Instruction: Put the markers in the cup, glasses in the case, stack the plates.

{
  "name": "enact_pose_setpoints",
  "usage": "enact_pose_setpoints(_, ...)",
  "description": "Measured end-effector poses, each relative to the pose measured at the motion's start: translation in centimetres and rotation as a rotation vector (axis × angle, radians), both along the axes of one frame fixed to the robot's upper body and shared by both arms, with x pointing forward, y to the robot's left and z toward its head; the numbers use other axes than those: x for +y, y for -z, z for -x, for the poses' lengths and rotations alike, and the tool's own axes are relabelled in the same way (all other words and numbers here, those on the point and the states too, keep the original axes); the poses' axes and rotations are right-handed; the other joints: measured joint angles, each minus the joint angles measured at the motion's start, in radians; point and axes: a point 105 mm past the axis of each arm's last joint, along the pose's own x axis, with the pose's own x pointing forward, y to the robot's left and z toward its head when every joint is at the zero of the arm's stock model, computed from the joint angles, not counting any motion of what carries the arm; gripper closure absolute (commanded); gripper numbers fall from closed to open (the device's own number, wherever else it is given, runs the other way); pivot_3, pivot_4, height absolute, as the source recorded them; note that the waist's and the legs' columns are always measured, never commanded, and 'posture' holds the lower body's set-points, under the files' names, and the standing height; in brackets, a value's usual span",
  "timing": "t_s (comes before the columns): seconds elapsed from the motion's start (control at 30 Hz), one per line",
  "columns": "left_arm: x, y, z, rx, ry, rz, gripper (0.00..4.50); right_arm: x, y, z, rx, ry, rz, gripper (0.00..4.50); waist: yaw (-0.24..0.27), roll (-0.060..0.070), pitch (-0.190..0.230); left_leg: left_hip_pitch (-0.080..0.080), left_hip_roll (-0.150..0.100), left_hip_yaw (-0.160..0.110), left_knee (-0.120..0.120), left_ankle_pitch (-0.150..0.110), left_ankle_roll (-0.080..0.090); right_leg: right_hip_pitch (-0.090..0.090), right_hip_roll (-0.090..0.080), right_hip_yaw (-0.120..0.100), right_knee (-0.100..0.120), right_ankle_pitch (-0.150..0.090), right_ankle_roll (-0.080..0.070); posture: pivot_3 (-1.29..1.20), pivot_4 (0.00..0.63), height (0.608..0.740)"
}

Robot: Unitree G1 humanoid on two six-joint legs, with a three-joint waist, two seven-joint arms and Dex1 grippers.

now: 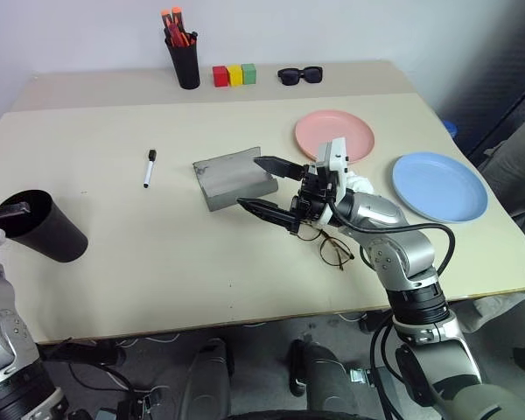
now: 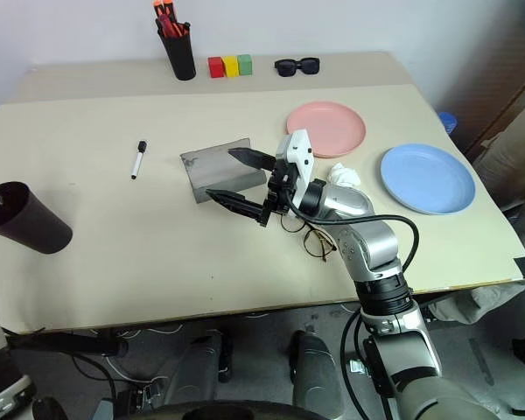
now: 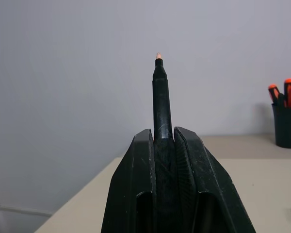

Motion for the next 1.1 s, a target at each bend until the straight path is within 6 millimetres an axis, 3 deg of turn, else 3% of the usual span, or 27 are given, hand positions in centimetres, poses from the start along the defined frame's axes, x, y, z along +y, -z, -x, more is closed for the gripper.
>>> enact_pose_setpoints(0.37,-1.0,1.2,-1.0,0.006,0.016,-0.001,4.31,0.0,0.0,0.0,0.001,0.003,-0.001,0.00,0.000,0.000,0.000,0.000,0.000,0.000,0.000,0.000,0.000,-0.001,0.000,0.000,0.000,0.000,0.000,0.00,0.150,0.740)
enact_pose_setpoints(0.6,-0.9,1.3,-0.9,0.004,-0.013,-0.004,1.20,0.1,0.0,0.0,0.001,0.002,0.000,0.00,0.000,0.000,0.000,0.000,0.000,0.000,-0.001,0.000,0.000,-0.001,0.000,0.000,-0.001,-0.001,0.001,0.00,0.150,0.740)
enact_pose_setpoints(0.9,-0.7,1.2,-1.5,0.003,-0.041,0.043,1.20,0.0,0.0,0.0,0.000,0.002,0.003,0.00,0.002,0.000,0.000,-0.001,0.001,0.000,-0.001,0.000,0.000,-0.001,0.000,0.000,-0.002,-0.001,0.002,0.00,0.150,0.740)
enact_pose_setpoints(1.0,-2.5,0.1,-3.9,0.026,0.044,0.121,1.20,0.0,0.0,0.0,-0.002,0.000,0.005,0.00,0.006,0.000,0.000,-0.002,0.001,0.000,0.000,0.000,0.000,0.000,0.000,-0.001,-0.003,-0.001,0.002,0.00,0.150,0.740)
enact_pose_setpoints(1.1,-6.1,-2.1,-7.2,0.116,0.153,0.131,1.20,0.2,0.0,0.0,-0.007,-0.003,0.007,0.00,0.009,-0.001,0.000,-0.002,0.000,0.001,0.000,0.000,0.000,0.000,0.000,-0.001,-0.003,-0.001,0.002,0.00,0.150,0.740)
